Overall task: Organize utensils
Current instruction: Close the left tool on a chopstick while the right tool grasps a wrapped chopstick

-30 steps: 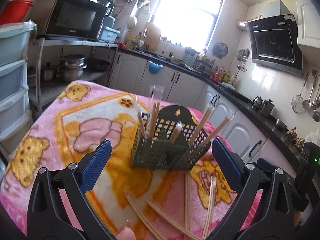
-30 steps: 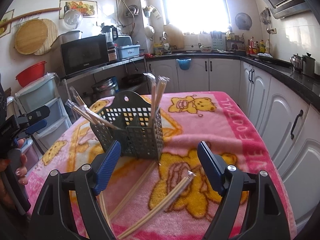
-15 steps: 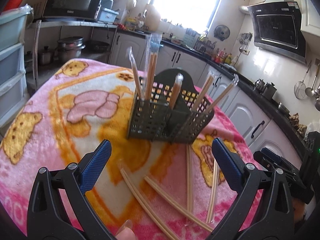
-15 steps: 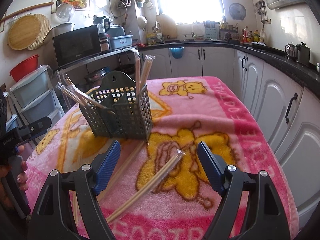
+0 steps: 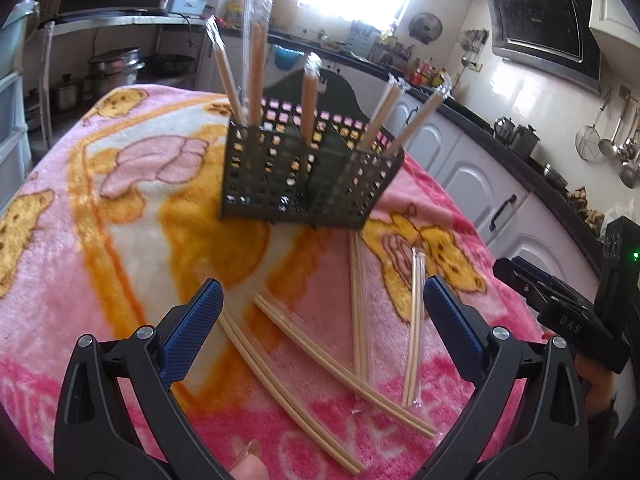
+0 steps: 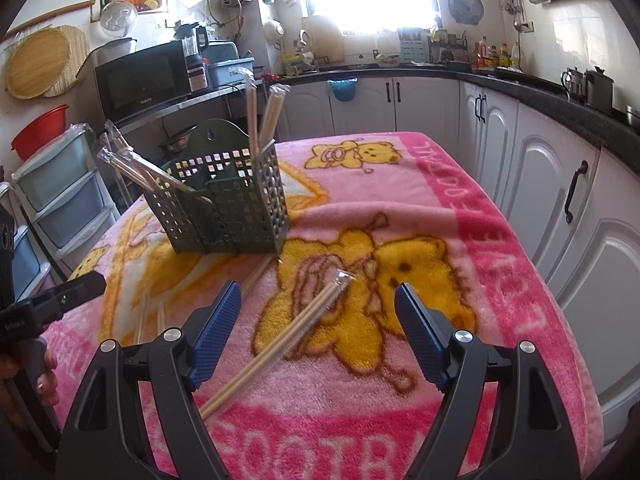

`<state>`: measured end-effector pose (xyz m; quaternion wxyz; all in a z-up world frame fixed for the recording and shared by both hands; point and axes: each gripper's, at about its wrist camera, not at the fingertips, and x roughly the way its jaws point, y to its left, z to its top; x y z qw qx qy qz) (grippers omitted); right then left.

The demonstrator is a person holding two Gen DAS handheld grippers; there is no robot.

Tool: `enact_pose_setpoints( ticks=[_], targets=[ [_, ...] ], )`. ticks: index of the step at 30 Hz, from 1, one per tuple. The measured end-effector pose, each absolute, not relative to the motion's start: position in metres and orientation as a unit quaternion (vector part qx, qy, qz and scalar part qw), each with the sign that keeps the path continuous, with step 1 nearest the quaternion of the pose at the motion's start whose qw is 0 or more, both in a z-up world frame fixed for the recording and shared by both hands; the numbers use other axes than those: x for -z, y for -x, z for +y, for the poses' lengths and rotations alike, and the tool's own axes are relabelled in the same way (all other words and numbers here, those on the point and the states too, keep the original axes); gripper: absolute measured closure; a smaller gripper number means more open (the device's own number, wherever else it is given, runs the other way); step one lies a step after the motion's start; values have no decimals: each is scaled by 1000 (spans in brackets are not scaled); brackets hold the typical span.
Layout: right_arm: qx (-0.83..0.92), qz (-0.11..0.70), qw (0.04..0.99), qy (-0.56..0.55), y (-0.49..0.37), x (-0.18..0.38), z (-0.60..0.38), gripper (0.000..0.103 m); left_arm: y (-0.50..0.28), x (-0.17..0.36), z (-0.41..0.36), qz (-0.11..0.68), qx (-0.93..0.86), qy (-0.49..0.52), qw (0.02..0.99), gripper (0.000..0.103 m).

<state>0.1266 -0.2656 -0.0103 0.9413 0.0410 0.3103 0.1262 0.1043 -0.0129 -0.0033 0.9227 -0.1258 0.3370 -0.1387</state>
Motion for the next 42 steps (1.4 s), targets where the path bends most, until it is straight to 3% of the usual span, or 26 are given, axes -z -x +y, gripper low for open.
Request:
enact_pose_setpoints(
  ticks=[6, 17, 33, 39, 42],
  targets=[
    [-122, 317, 940, -42, -128, 16, -271, 27, -107, 12, -25, 357, 170, 134, 908, 13],
    [-119, 333, 933, -62, -141, 27, -278, 27, -118, 41, -37, 420, 181, 159, 875, 33],
    [-132, 401, 905, -56, -195, 54, -261, 28, -160, 65, -30, 464, 143, 179, 856, 33],
    [-133, 429, 892, -56, -220, 67, -256, 49, -172, 64, -25, 465, 128, 175, 859, 33],
    [-132, 445, 883, -65, -230, 73, -255, 55, -178, 65, -24, 467, 116, 163, 861, 41]
  ],
)
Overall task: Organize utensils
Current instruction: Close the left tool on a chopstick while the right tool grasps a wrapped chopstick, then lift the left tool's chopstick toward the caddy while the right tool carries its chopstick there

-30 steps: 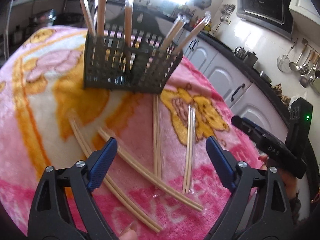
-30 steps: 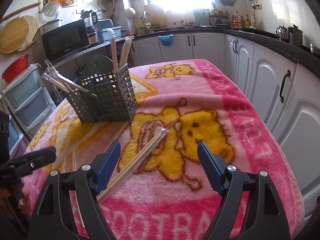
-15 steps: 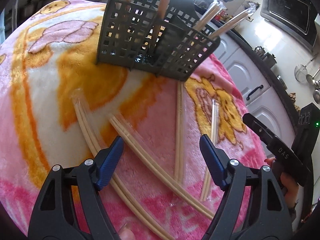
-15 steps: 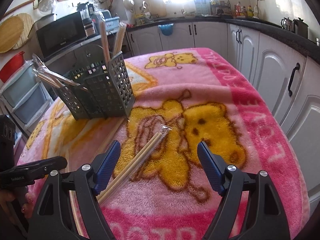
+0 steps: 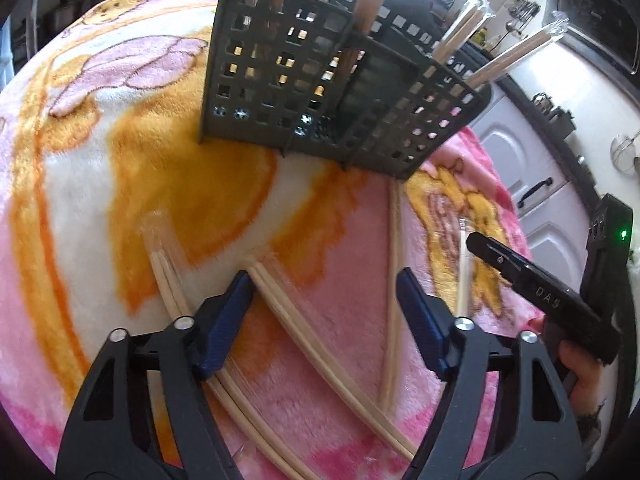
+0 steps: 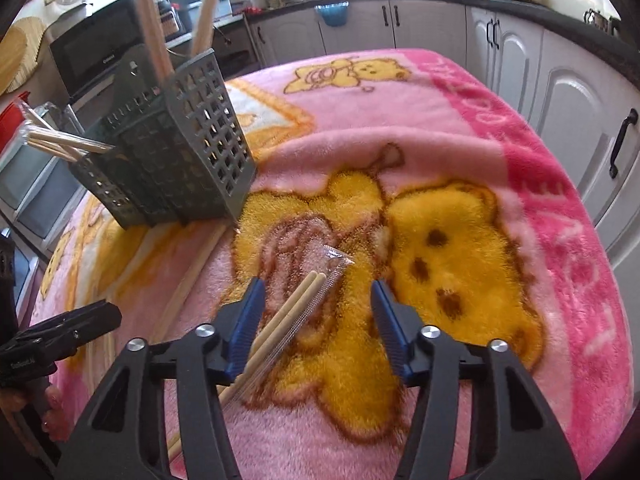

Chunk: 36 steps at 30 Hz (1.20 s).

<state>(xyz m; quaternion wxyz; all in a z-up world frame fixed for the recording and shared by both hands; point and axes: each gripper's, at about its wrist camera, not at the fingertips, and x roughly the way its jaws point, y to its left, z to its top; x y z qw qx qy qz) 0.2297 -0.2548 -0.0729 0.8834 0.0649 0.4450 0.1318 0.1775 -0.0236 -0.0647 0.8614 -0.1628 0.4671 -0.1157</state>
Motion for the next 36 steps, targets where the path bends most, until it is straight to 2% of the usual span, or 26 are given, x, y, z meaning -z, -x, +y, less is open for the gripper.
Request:
enact_pose_setpoints(
  ticks=[9, 12, 14, 20, 36],
  targets=[
    [-116, 452, 880, -82, -245, 81, -257, 72, -192, 66, -17, 463, 94, 147, 869, 59],
    [-113, 447, 883, -90, -246, 82, -261, 84, -196, 66, -14, 462, 92, 149, 869, 61],
    [-113, 441, 885, -93, -246, 82, -262, 92, -198, 67, -12, 460, 89, 152, 870, 67],
    [-115, 429, 889, -113, -245, 78, -267, 94, -200, 70, 6, 462, 78, 168, 867, 89],
    [-134, 336, 925, -116, -203, 16, -281, 96, -199, 58, 0, 441, 97, 156, 879, 97]
  ],
)
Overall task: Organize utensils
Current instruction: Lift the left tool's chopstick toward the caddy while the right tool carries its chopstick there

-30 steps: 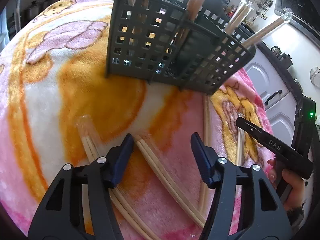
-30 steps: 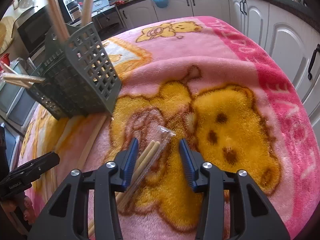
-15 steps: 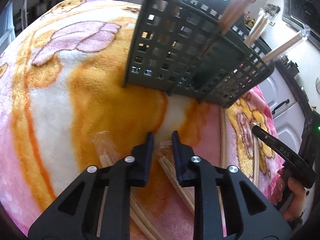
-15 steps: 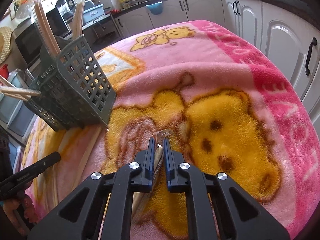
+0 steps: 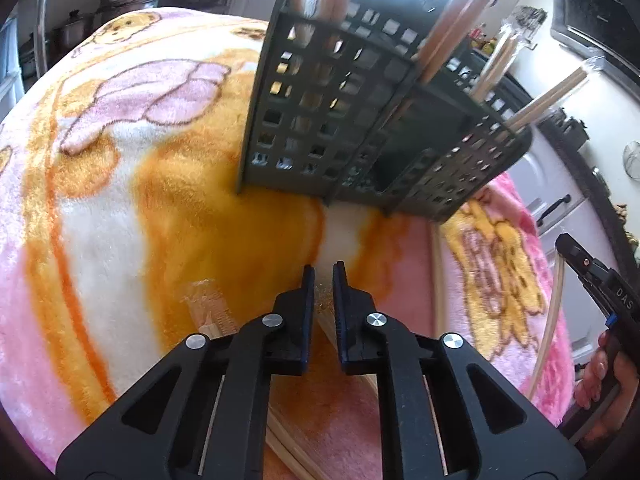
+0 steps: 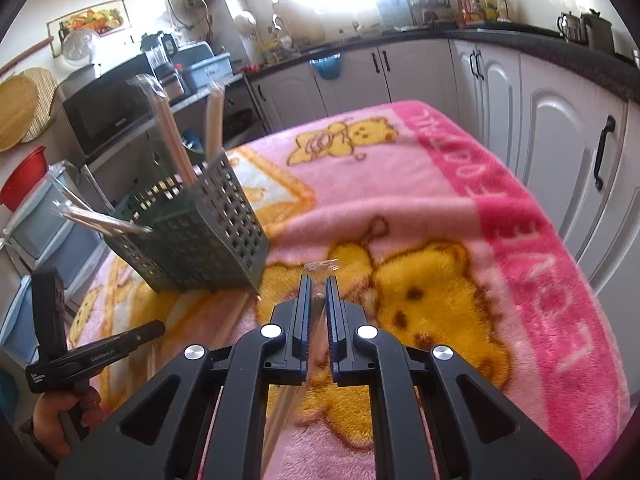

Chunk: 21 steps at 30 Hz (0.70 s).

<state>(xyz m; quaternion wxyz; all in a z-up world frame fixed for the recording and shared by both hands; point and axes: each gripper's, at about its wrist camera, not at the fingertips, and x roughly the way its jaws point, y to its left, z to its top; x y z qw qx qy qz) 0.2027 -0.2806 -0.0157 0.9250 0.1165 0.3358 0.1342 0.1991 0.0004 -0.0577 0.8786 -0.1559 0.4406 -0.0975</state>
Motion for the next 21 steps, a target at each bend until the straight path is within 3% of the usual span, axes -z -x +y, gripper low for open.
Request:
enact_pose_setpoints(
  ticks=[21],
  targets=[
    [-158, 236, 956, -76, -152, -58, -274, 97, -158, -40, -35, 335, 190, 144, 911, 98]
  ],
)
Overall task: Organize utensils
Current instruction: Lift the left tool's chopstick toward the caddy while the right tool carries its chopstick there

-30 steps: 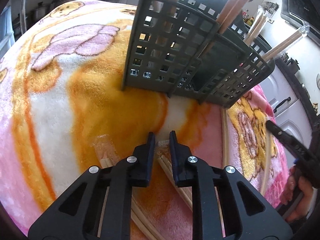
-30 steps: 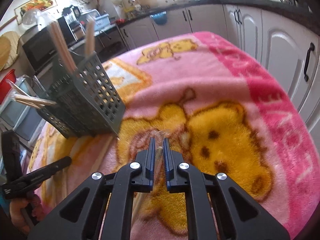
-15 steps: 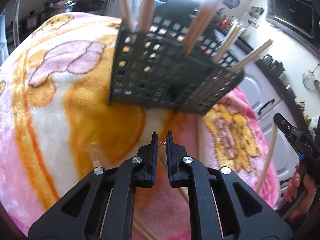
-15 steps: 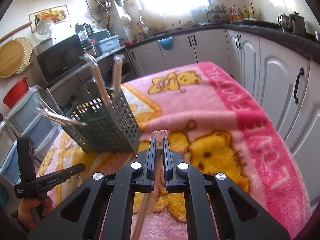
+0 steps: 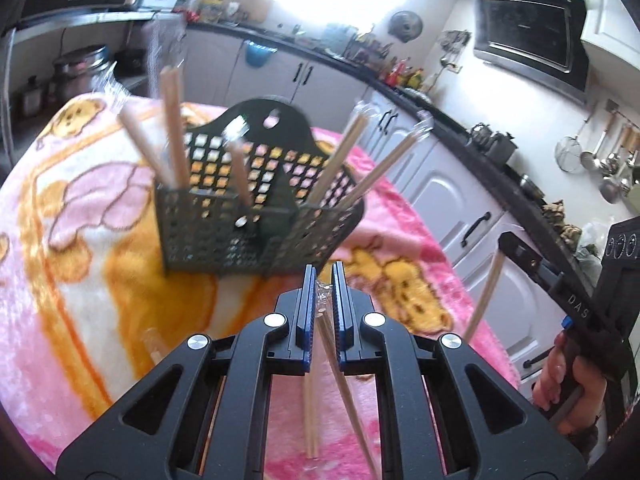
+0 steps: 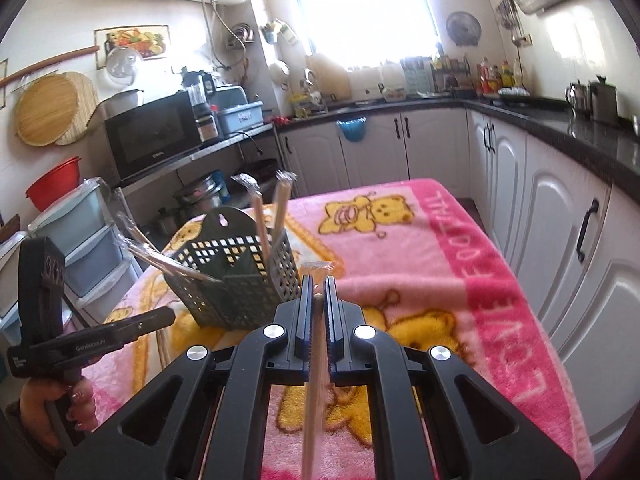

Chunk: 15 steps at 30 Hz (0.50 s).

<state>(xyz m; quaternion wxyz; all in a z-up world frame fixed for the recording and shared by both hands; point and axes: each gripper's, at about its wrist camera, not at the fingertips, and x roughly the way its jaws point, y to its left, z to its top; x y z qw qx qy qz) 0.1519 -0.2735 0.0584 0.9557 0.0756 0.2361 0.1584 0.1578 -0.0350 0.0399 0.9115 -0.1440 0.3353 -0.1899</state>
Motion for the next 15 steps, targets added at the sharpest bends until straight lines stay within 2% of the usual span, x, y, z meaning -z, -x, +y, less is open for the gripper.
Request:
enact_pose_setpoints(
  ticks=[15],
  targets=[
    [-181, 199, 962, -46, -139, -93, -262, 97, -155, -80, -53, 289, 222, 138, 921, 100]
  ],
)
